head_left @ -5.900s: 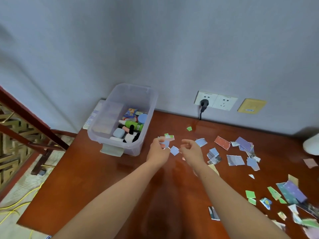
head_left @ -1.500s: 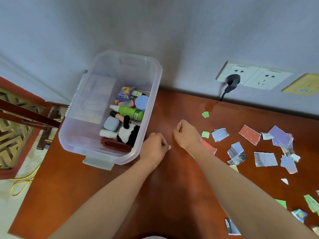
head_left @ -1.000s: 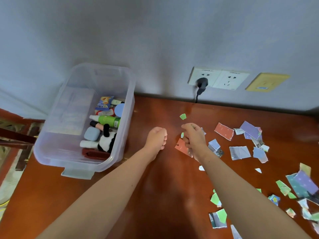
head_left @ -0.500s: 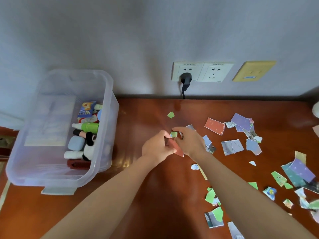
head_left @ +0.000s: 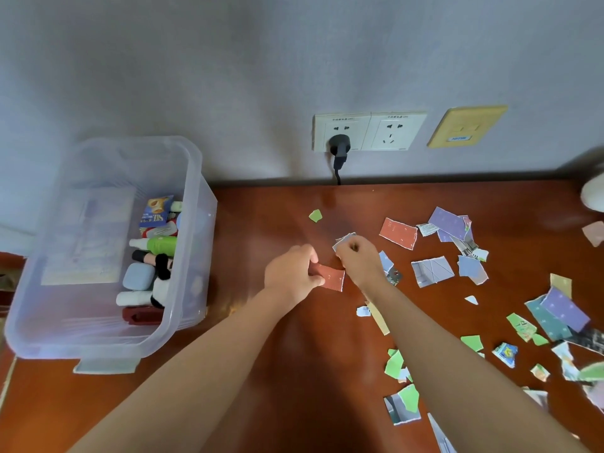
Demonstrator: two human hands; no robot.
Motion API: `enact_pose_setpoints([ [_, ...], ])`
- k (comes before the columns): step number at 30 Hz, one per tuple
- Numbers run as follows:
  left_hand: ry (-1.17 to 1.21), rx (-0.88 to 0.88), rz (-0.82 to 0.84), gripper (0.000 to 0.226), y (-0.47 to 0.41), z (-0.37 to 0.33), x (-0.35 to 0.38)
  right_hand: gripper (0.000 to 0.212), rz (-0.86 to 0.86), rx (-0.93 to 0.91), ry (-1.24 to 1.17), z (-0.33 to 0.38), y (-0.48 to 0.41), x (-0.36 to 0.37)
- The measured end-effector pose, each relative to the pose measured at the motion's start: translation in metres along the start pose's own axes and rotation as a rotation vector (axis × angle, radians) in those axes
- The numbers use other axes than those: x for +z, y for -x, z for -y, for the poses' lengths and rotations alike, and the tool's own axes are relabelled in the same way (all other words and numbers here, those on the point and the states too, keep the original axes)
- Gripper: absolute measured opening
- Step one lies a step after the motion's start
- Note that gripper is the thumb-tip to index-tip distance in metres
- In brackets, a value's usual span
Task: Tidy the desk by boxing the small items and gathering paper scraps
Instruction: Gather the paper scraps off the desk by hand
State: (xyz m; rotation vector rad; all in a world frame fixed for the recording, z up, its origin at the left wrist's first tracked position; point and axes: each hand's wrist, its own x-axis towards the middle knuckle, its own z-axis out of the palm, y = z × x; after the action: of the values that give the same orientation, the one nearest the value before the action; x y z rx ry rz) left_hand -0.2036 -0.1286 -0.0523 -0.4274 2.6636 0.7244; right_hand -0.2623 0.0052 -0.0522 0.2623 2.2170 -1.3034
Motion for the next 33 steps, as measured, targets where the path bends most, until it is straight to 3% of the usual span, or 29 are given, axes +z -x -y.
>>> enact_pose_setpoints([
  [3,-0.018,-0.032,0.008,0.03,-0.001,-0.002,-0.001,0.015,0.053,0.102,-0.267,0.008,0.005,-0.009],
  [9,-0.001,0.007,0.021,0.016,-0.002,-0.005,0.002,0.019,0.058,0.117,-0.405,0.013,0.012,-0.017],
  [12,0.234,-0.001,-0.023,0.03,-0.006,-0.008,0.003,0.022,0.086,0.132,-0.497,0.011,0.011,-0.02],
  [15,0.584,-0.116,-0.08,0.022,-0.013,-0.015,0.002,0.022,0.094,0.133,-0.519,0.007,0.007,-0.023],
  [18,0.899,-0.262,-0.117,0.014,-0.022,-0.02,0.0,0.012,-0.007,0.038,-0.195,0.001,0.0,-0.023],
  [21,1.017,-0.261,-0.135,0.021,-0.03,-0.024,-0.002,0.033,-0.024,-0.116,0.299,-0.004,-0.007,-0.026],
  [24,1.015,-0.232,-0.173,0.03,-0.037,-0.026,-0.005,0.056,0.061,-0.173,0.548,-0.002,-0.013,-0.028],
  [26,0.981,-0.231,-0.187,0.034,-0.044,-0.023,-0.003,0.06,0.099,-0.192,0.657,0.002,-0.018,-0.029],
  [30,0.899,-0.306,-0.23,0.033,-0.058,-0.02,0.0,0.044,0.116,-0.221,0.865,0.018,-0.028,-0.031],
  [33,0.689,-0.331,-0.227,0.021,-0.064,-0.022,-0.006,0.036,0.099,-0.194,0.975,0.029,-0.035,-0.032],
])
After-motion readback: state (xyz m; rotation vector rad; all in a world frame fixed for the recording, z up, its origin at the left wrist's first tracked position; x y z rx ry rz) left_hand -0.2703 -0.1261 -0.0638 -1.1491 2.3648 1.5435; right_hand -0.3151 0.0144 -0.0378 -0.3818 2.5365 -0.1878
